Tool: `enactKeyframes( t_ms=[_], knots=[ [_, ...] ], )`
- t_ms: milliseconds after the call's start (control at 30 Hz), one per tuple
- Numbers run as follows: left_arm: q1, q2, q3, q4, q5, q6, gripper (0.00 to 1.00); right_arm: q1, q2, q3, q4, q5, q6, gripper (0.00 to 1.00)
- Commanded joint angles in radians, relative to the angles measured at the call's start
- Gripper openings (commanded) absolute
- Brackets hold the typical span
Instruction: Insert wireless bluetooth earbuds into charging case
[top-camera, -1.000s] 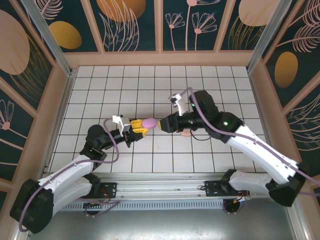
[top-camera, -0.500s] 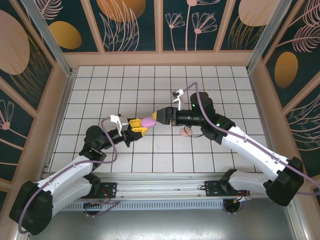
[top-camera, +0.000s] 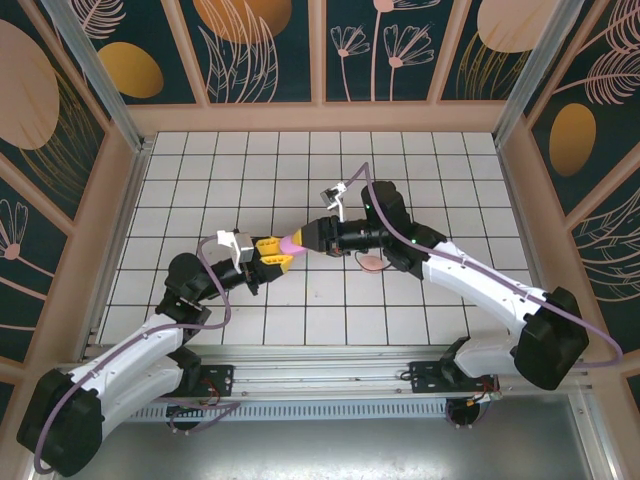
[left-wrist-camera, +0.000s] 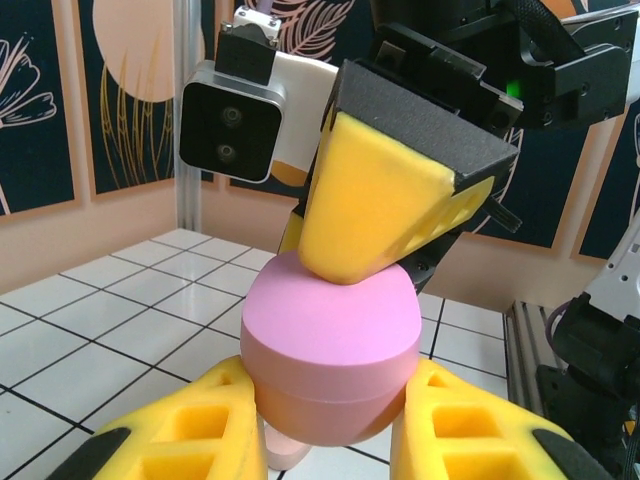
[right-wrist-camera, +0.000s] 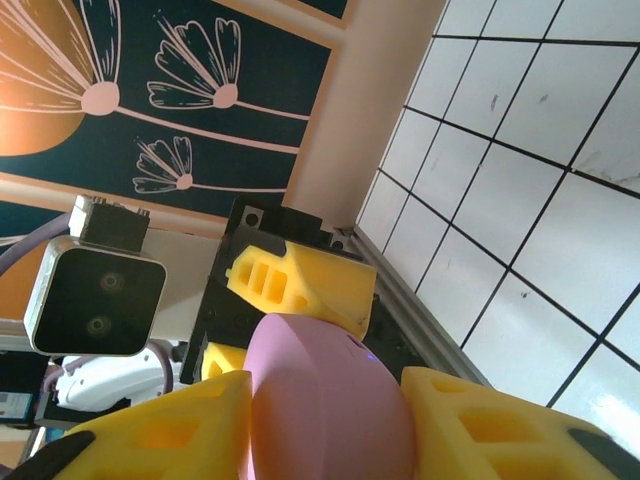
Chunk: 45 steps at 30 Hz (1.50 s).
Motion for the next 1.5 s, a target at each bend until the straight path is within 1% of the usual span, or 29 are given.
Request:
enactKeyframes(
  t_ms=[0,33,100,167,200,300,400,433,533,633,700,867,1033,1133,1233,1367,1467],
  knots=[
    [-0.006,-0.019,0.011,0.02,-0.037,-0.007,0.0,0.005,0.01,0.027,0.032,-0.084,-0.004,0.32],
    [-0.006,-0.02,0.012,0.011,-0.038,-0.003,0.0,0.0,0.012,0.025,0.037,-0.086,0.0,0.26],
    [-0.006,-0.022,0.019,-0.016,-0.044,0.009,0.01,-0.01,0.019,0.017,0.06,-0.092,0.017,0.19],
    [-0.005,-0.028,0.028,-0.055,-0.063,0.028,0.05,-0.022,0.028,0.009,0.096,-0.101,0.041,0.15],
    [-0.006,-0.032,0.032,-0.079,-0.076,0.039,0.11,-0.031,0.036,0.007,0.114,-0.104,0.054,0.15],
    [-0.006,-0.054,0.036,-0.14,-0.147,0.058,0.42,-0.059,0.061,0.016,0.14,-0.097,0.071,0.13],
    [-0.005,-0.095,0.035,-0.193,-0.262,0.048,0.66,-0.101,0.092,0.038,0.135,-0.065,0.07,0.13],
    [-0.005,-0.112,0.033,-0.214,-0.303,0.046,0.71,-0.118,0.107,0.047,0.125,-0.045,0.064,0.13],
    [-0.006,-0.163,0.033,-0.277,-0.427,0.036,0.82,-0.159,0.173,0.089,0.076,0.022,0.022,0.13],
    [-0.004,-0.207,0.036,-0.355,-0.558,0.024,0.86,-0.17,0.278,0.166,0.026,0.063,-0.042,0.13],
    [-0.005,-0.232,0.033,-0.404,-0.633,0.016,0.88,-0.169,0.362,0.224,0.014,0.061,-0.068,0.13],
    [-0.004,-0.275,0.006,-0.466,-0.737,-0.01,0.9,-0.169,0.581,0.36,0.018,0.065,-0.095,0.13],
    [-0.004,-0.328,-0.042,-0.503,-0.774,-0.056,0.91,-0.173,0.783,0.496,0.015,0.066,-0.144,0.13],
    [-0.005,-0.361,-0.065,-0.538,-0.791,-0.073,0.91,-0.184,0.874,0.546,0.019,0.068,-0.149,0.13],
    [-0.004,-0.399,-0.089,-0.562,-0.821,-0.083,0.91,-0.195,0.936,0.566,0.041,0.063,-0.133,0.13],
    [-0.005,-0.444,-0.116,-0.577,-0.843,-0.09,0.92,-0.202,0.98,0.578,0.045,0.074,-0.136,0.13],
    [-0.005,-0.458,-0.128,-0.582,-0.848,-0.086,0.93,-0.205,0.993,0.584,0.024,0.097,-0.153,0.19]
  ],
)
